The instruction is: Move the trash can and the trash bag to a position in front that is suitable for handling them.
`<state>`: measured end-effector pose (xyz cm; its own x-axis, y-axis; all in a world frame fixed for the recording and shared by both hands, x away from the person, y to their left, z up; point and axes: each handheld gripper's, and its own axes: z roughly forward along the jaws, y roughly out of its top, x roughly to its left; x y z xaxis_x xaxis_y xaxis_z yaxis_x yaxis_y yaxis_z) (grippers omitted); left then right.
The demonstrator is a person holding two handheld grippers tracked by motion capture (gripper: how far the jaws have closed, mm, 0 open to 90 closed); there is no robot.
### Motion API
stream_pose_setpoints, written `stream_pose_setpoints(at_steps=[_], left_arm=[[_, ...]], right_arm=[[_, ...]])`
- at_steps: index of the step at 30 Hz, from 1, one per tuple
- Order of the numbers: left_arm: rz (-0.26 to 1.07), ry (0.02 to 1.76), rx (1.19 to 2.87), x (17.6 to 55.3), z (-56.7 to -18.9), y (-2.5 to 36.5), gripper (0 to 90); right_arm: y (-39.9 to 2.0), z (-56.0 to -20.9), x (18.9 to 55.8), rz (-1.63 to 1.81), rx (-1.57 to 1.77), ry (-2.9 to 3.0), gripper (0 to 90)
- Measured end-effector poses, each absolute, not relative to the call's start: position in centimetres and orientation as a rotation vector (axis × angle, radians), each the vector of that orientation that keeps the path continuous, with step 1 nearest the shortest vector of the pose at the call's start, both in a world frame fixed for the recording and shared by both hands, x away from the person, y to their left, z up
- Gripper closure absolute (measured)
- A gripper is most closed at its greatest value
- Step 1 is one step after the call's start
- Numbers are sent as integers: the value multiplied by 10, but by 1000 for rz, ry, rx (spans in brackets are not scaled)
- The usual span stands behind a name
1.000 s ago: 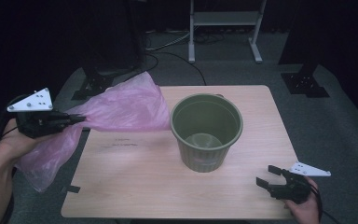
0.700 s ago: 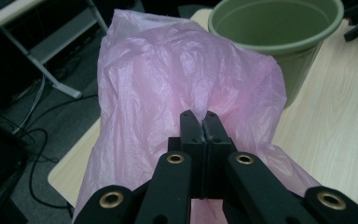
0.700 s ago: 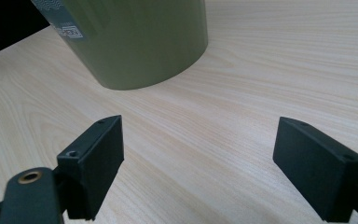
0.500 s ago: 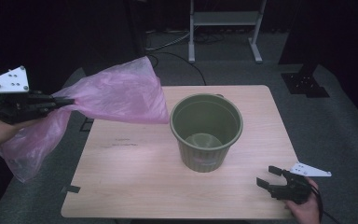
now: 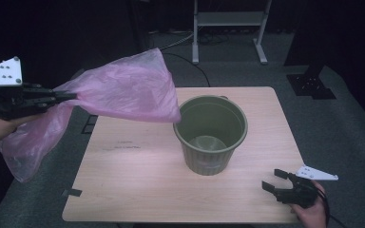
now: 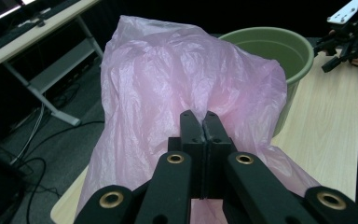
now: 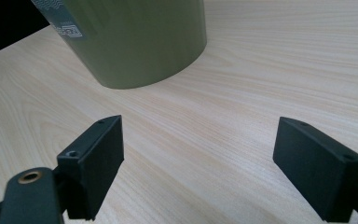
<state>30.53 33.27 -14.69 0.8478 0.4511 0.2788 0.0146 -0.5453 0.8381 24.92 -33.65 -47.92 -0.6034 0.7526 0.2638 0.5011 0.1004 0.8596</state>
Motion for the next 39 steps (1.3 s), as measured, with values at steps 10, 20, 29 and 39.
stream_pose_setpoints(at_steps=[10, 20, 29, 39], left_arm=[[577, 249, 2100, 308, -137, 303, 895], [559, 174, 2116, 317, -128, 268, 895], [515, 121, 2184, 324, -135, 247, 894], [443, 83, 2324, 341, -153, 222, 891]], right_arm=[[-338, -479, 248, 1503, 1250, 2134, 154], [-342, -478, 247, 1508, 1248, 2124, 154], [-345, -478, 245, 1513, 1244, 2115, 154], [-346, -478, 246, 1514, 1246, 2114, 154]])
